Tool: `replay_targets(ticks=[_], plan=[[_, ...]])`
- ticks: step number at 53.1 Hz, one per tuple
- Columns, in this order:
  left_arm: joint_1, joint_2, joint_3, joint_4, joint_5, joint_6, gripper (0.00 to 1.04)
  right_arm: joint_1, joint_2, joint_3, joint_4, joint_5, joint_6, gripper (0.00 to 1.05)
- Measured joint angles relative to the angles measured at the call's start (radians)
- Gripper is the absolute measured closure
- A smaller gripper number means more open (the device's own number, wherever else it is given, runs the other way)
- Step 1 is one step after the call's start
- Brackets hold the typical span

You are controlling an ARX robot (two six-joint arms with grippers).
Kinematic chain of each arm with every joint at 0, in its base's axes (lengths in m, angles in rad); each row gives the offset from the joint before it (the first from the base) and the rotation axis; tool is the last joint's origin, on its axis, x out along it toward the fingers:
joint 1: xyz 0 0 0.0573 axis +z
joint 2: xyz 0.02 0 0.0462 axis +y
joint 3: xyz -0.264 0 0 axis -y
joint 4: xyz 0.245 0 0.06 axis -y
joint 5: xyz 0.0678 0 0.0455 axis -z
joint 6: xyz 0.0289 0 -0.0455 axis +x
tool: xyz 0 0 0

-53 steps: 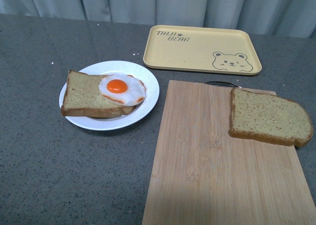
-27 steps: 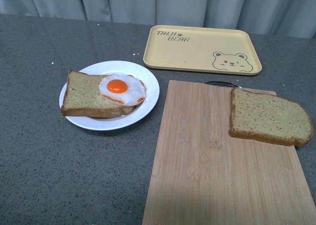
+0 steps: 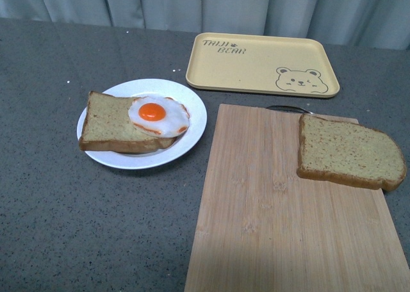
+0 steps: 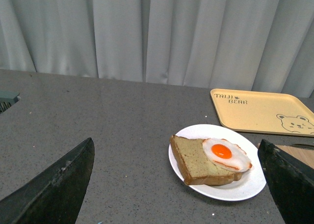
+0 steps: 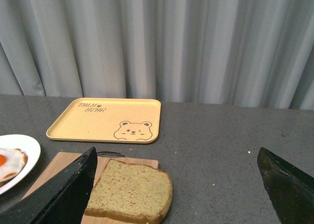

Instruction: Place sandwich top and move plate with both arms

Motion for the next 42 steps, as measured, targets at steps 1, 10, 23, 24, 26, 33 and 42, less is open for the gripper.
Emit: replay_targets(ticks=[1, 10, 23, 24, 26, 33, 42], plan=[[0.000, 0.000, 0.000, 0.000, 0.000, 0.000, 0.07, 0.000, 0.000, 0.000, 0.000, 0.000, 0.000, 0.09], [0.000, 0.000, 0.000, 0.000, 0.000, 0.000, 0.07, 0.000, 0.000, 0.000, 0.000, 0.000, 0.000, 0.09], [0.000, 0.000, 0.000, 0.000, 0.000, 0.000, 0.07, 0.000, 0.000, 0.000, 0.000, 0.000, 0.000, 0.09], [0.000, 0.000, 0.000, 0.000, 0.000, 0.000, 0.07, 0.000, 0.000, 0.000, 0.000, 0.000, 0.000, 0.09], [0.000, 0.000, 0.000, 0.000, 0.000, 0.000, 0.07, 0.000, 0.000, 0.000, 0.000, 0.000, 0.000, 0.09], [0.000, 0.000, 0.000, 0.000, 0.000, 0.000, 0.07, 0.000, 0.000, 0.000, 0.000, 0.000, 0.000, 0.09], [0.000, 0.000, 0.000, 0.000, 0.000, 0.000, 0.07, 0.000, 0.000, 0.000, 0.000, 0.000, 0.000, 0.09]])
